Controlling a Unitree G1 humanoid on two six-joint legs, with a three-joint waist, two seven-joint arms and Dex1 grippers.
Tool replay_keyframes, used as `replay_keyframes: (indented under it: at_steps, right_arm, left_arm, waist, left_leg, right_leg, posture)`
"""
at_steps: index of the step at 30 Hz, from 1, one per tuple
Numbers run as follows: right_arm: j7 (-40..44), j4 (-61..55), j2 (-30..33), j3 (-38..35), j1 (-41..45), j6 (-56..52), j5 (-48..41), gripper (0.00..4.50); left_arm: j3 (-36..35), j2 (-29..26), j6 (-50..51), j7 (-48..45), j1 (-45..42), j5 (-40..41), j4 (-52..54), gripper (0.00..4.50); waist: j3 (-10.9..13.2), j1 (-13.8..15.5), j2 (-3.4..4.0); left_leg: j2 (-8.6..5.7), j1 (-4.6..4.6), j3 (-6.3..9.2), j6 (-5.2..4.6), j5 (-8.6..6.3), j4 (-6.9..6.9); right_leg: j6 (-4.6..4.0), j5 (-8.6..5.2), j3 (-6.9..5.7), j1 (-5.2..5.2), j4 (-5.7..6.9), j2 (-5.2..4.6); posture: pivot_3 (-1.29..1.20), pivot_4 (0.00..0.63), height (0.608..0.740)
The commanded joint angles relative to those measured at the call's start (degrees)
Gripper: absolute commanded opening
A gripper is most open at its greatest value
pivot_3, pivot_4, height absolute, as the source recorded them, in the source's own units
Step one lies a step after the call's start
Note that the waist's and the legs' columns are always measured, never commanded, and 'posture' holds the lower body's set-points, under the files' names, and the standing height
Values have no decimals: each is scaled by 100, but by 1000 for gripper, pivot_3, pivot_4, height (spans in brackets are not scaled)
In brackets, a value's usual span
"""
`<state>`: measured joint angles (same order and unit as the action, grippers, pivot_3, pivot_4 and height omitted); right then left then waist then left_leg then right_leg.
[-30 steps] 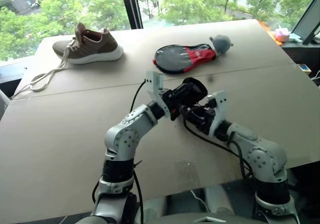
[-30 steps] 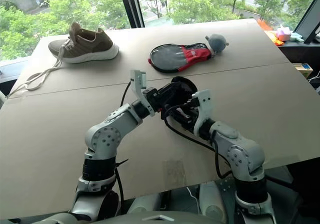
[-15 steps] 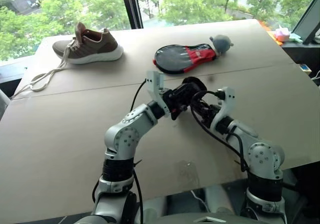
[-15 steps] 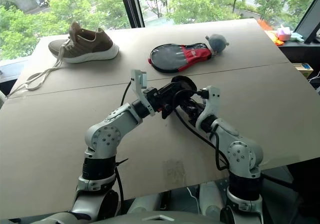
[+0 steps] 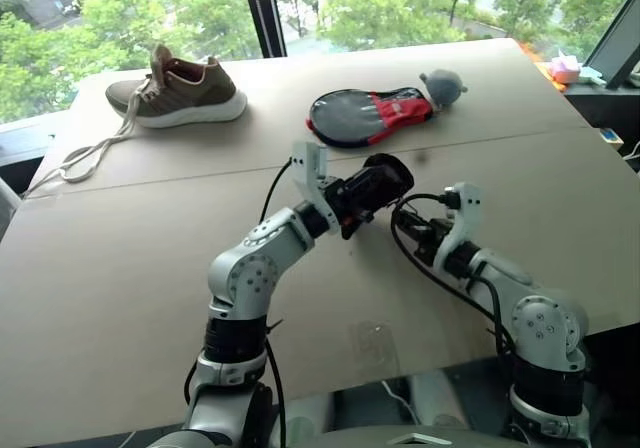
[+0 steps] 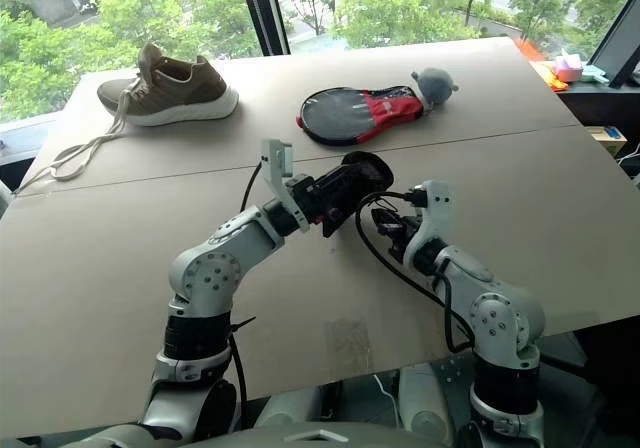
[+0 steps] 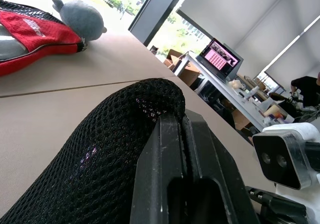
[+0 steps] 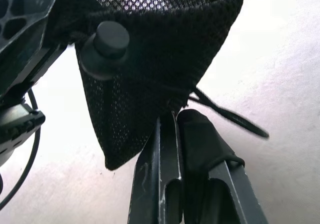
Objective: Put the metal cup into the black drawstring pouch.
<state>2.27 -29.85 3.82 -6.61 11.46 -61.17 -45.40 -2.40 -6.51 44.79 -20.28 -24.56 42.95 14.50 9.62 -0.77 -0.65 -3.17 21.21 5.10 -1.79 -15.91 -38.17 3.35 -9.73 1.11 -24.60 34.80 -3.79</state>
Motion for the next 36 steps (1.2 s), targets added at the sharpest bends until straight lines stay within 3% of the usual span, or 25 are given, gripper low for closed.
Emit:
replay_keyframes:
  at_steps: [1,6,11,18,25,36]
  right_arm:
    - [293,-540,297,78,-154,-86,-297,104]
    - [272,-634,513,147,-204,167,-97,104]
    - [559,-682,911,329,-222,425,133,1649]
    - [1317,-579,2141,974,-19,1365,1287,1649]
    - [1623,-74,2140,1444,147,2181,2072,1649]
    - [1998,600,2036,1577,381,2857,2713,1649]
  left_arm:
    - [-44,-14,-47,-89,-153,75,20,0]
    - [-65,11,-44,-110,-187,104,-27,0]
    - [-115,-8,-35,-170,-172,149,-78,0]
    - [-283,44,108,-196,-177,435,-156,0]
    - [-269,57,151,-188,-155,492,-137,0]
    - [-271,54,196,-138,-90,538,-24,0]
  waist:
    - [0,3,0]
    - [0,1,0]
    - [0,2,0]
    - [1,5,-2]
    - [1,10,-3]
    - [1,16,-3]
  left_leg:
    - [0,0,0,-4,-3,0]
    - [0,-1,0,-5,-3,0]
    - [0,0,0,-2,-1,-1]
    - [-2,3,-3,4,2,-2]
    - [1,3,-4,14,8,-2]
    - [0,3,-2,15,8,-3]
  right_leg:
    - [0,0,0,0,0,0]
    - [0,0,-2,0,1,1]
    - [0,0,-2,1,-1,1]
    - [3,-1,-2,1,-4,-1]
    - [1,0,-1,1,-4,-1]
    - [1,0,-1,1,-4,-2]
  posture:
    - [0,150,740]
    - [0,150,740]
    - [0,150,740]
    - [0,150,740]
    - [0,150,740]
    - [0,150,740]
